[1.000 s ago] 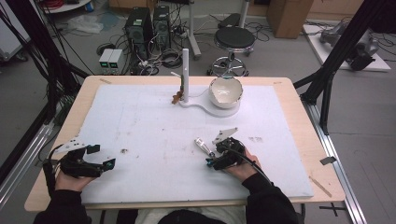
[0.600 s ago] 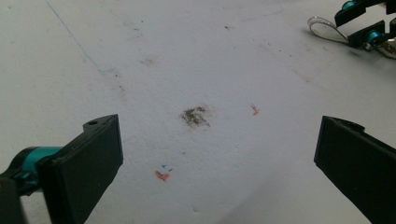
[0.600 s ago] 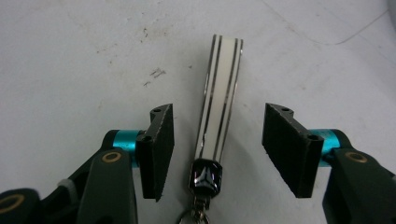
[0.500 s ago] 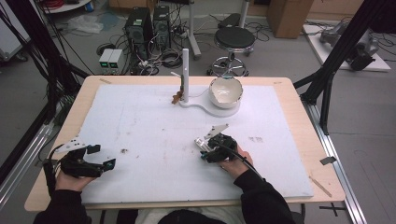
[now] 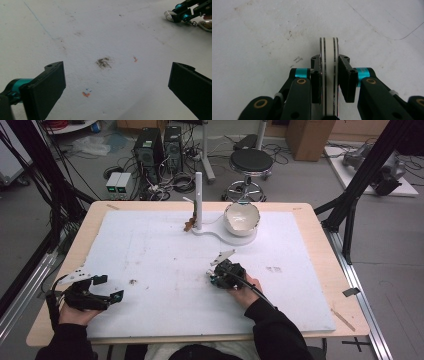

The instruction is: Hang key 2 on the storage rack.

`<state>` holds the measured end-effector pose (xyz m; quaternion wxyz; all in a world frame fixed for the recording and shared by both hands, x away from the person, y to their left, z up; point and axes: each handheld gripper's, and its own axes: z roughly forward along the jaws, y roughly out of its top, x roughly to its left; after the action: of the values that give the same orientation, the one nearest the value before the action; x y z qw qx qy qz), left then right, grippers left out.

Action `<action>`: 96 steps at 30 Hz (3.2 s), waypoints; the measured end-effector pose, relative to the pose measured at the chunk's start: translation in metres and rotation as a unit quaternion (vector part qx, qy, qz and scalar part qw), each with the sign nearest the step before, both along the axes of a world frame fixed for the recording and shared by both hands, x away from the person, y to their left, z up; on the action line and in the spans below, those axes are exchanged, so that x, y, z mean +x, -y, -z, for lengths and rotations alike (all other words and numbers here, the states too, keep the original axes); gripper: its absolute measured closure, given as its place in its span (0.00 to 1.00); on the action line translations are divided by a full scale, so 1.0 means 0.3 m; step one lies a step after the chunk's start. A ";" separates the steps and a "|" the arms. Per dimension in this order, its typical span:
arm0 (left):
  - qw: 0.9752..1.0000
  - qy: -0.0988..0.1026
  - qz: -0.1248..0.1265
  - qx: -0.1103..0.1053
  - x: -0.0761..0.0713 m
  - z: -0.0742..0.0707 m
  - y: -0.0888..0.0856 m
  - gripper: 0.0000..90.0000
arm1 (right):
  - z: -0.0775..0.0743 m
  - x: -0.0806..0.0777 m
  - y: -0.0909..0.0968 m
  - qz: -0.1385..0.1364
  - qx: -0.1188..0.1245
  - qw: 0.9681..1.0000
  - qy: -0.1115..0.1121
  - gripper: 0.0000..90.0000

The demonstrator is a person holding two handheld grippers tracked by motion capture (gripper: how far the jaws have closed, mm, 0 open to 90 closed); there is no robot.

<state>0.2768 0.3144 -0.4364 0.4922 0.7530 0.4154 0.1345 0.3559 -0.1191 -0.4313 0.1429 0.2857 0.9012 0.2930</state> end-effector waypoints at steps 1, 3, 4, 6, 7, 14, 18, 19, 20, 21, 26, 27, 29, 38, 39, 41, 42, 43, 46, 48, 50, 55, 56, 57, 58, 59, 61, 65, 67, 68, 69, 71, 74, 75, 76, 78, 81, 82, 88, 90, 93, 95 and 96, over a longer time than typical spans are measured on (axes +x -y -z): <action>1.000 0.000 0.000 0.000 0.000 0.000 0.000 0.02 | 0.000 0.000 0.000 0.000 0.000 1.000 0.000 0.82; 1.000 0.000 -0.001 -0.002 0.001 0.000 -0.002 0.02 | -0.007 -0.002 0.005 0.001 0.006 1.000 0.002 0.82; 1.000 0.001 -0.001 -0.003 0.002 0.000 -0.003 0.02 | -0.019 -0.003 0.015 0.002 0.019 1.000 0.002 0.82; 1.000 0.001 -0.001 -0.003 0.003 0.000 -0.003 0.02 | -0.034 -0.004 0.030 0.006 0.035 0.999 0.002 0.82; 1.000 0.001 -0.001 -0.003 0.003 0.000 -0.003 0.02 | -0.034 -0.004 0.030 0.006 0.035 0.999 0.002 0.82; 1.000 0.004 0.003 -0.001 0.001 -0.003 -0.001 0.02 | -0.094 -0.022 0.097 0.027 0.086 0.996 0.007 0.82; 1.000 0.004 0.008 0.003 -0.001 -0.002 0.005 0.02 | -0.122 -0.031 0.119 0.040 0.109 0.993 0.029 0.83; 1.000 0.004 0.008 0.003 -0.001 -0.002 0.005 0.02 | -0.122 -0.031 0.119 0.040 0.109 0.993 0.029 0.83; 1.000 0.005 0.011 0.003 -0.001 -0.002 0.006 0.02 | -0.142 -0.036 0.130 0.049 0.118 0.991 0.040 0.83; 1.000 0.005 0.011 0.003 -0.001 -0.002 0.006 0.02 | -0.142 -0.036 0.130 0.049 0.118 0.991 0.040 0.83; 1.000 0.007 0.013 -0.001 -0.001 -0.002 0.003 0.02 | -0.231 -0.035 0.162 0.058 0.148 0.986 0.057 0.83; 1.000 0.007 0.013 -0.001 -0.001 -0.002 0.003 0.02 | -0.231 -0.035 0.162 0.058 0.148 0.986 0.057 0.83; 1.000 0.008 0.015 0.000 -0.002 -0.003 0.003 0.02 | -0.262 -0.031 0.172 0.059 0.157 0.984 0.060 0.83; 1.000 0.008 0.016 -0.001 -0.002 -0.003 0.002 0.02 | -0.380 0.001 0.193 0.064 0.191 0.976 0.079 0.83; 1.000 0.008 0.016 -0.001 -0.002 -0.003 0.002 0.02 | -0.380 0.001 0.193 0.064 0.191 0.976 0.079 0.83; 1.000 0.007 0.017 -0.002 -0.002 -0.003 0.002 0.02 | -0.394 0.006 0.190 0.063 0.193 0.976 0.081 0.83; 1.000 0.007 0.016 -0.001 -0.001 -0.003 0.002 0.02 | -0.404 0.009 0.188 0.062 0.195 0.975 0.083 0.83; 1.000 0.007 0.016 -0.001 -0.001 -0.002 0.003 0.02 | -0.414 0.012 0.186 0.060 0.197 0.975 0.085 0.83; 1.000 0.009 0.017 -0.001 -0.003 -0.005 0.006 0.02 | -0.456 0.024 0.172 0.052 0.210 0.973 0.084 0.83; 1.000 0.009 0.018 -0.002 -0.004 -0.005 0.007 0.02 | -0.465 0.028 0.166 0.050 0.210 0.973 0.083 0.83; 1.000 0.009 0.019 -0.001 -0.004 -0.005 0.008 0.02 | -0.482 0.043 0.154 0.042 0.211 0.973 0.081 0.83; 1.000 0.010 0.019 -0.003 -0.004 -0.006 0.007 0.02 | -0.511 0.088 0.122 0.029 0.224 0.972 0.063 0.83; 1.000 0.010 0.019 -0.003 -0.002 -0.005 0.007 0.02 | -0.514 0.098 0.115 0.028 0.224 0.972 0.059 0.83; 1.000 0.009 0.020 -0.005 0.000 -0.004 0.007 0.02 | -0.517 0.109 0.108 0.026 0.223 0.973 0.060 0.83; 1.000 0.009 0.019 -0.006 0.004 -0.004 0.008 0.02 | -0.527 0.128 0.091 0.025 0.222 0.973 0.055 0.83; 1.000 0.009 0.019 -0.006 0.004 -0.004 0.008 0.02 | -0.527 0.128 0.091 0.025 0.222 0.973 0.055 0.83; 1.000 0.010 0.022 -0.008 0.006 -0.005 0.010 0.02 | -0.540 0.148 0.074 0.023 0.220 0.974 0.057 0.83; 1.000 0.010 0.023 -0.009 0.005 -0.005 0.010 0.02 | -0.571 0.183 0.037 0.009 0.203 0.977 0.070 0.83; 1.000 0.012 0.025 -0.011 0.007 -0.006 0.007 0.02 | -0.583 0.200 0.027 0.002 0.206 0.976 0.068 0.83; 1.000 0.011 0.024 -0.015 0.009 -0.005 0.007 0.02 | -0.597 0.218 0.011 0.000 0.204 0.977 0.070 0.83; 1.000 0.011 0.024 -0.015 0.009 -0.005 0.007 0.02 | -0.597 0.218 0.011 0.000 0.204 0.977 0.070 0.83; 1.000 0.011 0.024 -0.016 0.009 -0.005 0.006 0.02 | -0.609 0.234 -0.003 -0.005 0.206 0.976 0.071 0.83; 1.000 0.012 0.024 -0.017 0.008 -0.005 0.006 0.02 | -0.630 0.270 -0.027 -0.007 0.206 0.976 0.072 0.83; 1.000 0.012 0.024 -0.016 0.009 -0.005 0.006 0.02 | -0.630 0.270 -0.027 -0.007 0.206 0.976 0.072 0.83; 0.999 0.009 0.027 -0.014 0.013 -0.004 0.005 0.02 | -0.639 0.287 -0.035 -0.010 0.212 0.975 0.069 0.83; 0.999 0.004 0.029 -0.014 0.016 -0.003 0.005 0.02 | -0.649 0.305 -0.043 -0.019 0.211 0.975 0.069 0.83; 0.999 0.003 0.031 -0.010 0.024 -0.001 0.005 0.02 | -0.659 0.326 -0.050 -0.030 0.213 0.974 0.070 0.83; 0.999 0.005 0.032 -0.010 0.026 -0.001 0.005 0.02 | -0.666 0.340 -0.055 -0.029 0.217 0.973 0.067 0.83; 0.999 -0.001 0.037 -0.011 0.034 -0.002 0.003 0.02 | -0.693 0.377 -0.094 -0.033 0.214 0.974 0.071 0.83; 0.999 0.001 0.035 -0.016 0.037 -0.003 -0.002 0.02 | -0.700 0.385 -0.112 -0.039 0.211 0.974 0.072 0.82; 0.999 0.003 0.035 -0.016 0.038 -0.004 -0.005 0.02 | -0.707 0.395 -0.132 -0.048 0.208 0.974 0.072 0.82; 0.999 0.004 0.034 -0.018 0.039 -0.004 -0.005 0.02 | -0.712 0.407 -0.151 -0.064 0.205 0.974 0.077 0.82; 0.999 0.003 0.035 -0.015 0.040 -0.003 -0.006 0.02 | -0.717 0.421 -0.168 -0.071 0.204 0.973 0.081 0.82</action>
<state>0.2890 0.3163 -0.4354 0.5094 0.7591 0.3893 0.1133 0.4822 -0.0688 -0.2163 0.1330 0.2195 0.8258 0.5023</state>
